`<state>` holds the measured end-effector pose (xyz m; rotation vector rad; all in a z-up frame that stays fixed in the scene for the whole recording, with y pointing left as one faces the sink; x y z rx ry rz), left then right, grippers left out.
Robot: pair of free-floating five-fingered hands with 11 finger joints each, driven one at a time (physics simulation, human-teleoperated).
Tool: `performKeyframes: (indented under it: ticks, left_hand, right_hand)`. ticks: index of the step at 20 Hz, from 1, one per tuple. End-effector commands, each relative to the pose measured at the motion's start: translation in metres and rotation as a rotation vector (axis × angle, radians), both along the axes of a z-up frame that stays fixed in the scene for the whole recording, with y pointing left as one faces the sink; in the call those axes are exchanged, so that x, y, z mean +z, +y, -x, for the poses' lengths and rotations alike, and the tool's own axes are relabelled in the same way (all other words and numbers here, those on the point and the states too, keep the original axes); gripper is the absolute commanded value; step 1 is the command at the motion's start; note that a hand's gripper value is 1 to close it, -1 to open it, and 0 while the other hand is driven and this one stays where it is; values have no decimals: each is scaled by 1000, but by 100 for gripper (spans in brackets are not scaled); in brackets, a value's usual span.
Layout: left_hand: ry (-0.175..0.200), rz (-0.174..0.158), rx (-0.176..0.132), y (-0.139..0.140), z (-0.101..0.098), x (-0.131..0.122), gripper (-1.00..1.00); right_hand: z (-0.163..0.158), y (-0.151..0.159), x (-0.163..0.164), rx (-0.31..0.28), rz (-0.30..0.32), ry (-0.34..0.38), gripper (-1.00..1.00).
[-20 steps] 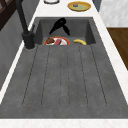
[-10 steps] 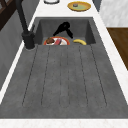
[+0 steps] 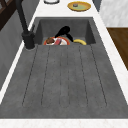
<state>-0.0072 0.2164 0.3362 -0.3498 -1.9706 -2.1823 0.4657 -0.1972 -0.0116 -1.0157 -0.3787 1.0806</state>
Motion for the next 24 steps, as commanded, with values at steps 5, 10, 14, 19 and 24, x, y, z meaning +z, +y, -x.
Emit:
performKeyframes:
  ticks: [5, 10, 14, 19, 24]
  left_hand:
    - [0, 0, 0, 0, 0, 0, 0]
    - [0, 0, 0, 0, 0, 0, 0]
    - [0, 0, 0, 0, 0, 0, 0]
    - [0, 0, 0, 0, 0, 0, 0]
    - [0, 0, 0, 0, 0, 0, 0]
  right_hand:
    - [1, 2, -36, -192, 38, 32, -100]
    - [-6, -11, -55, -160, -43, 69, -100]
    - [-13, -19, -44, -139, -14, 12, -100]
    - [-14, -17, -42, -138, 9, 2, -100]
    - [-17, -14, -48, -121, 41, -41, -100]
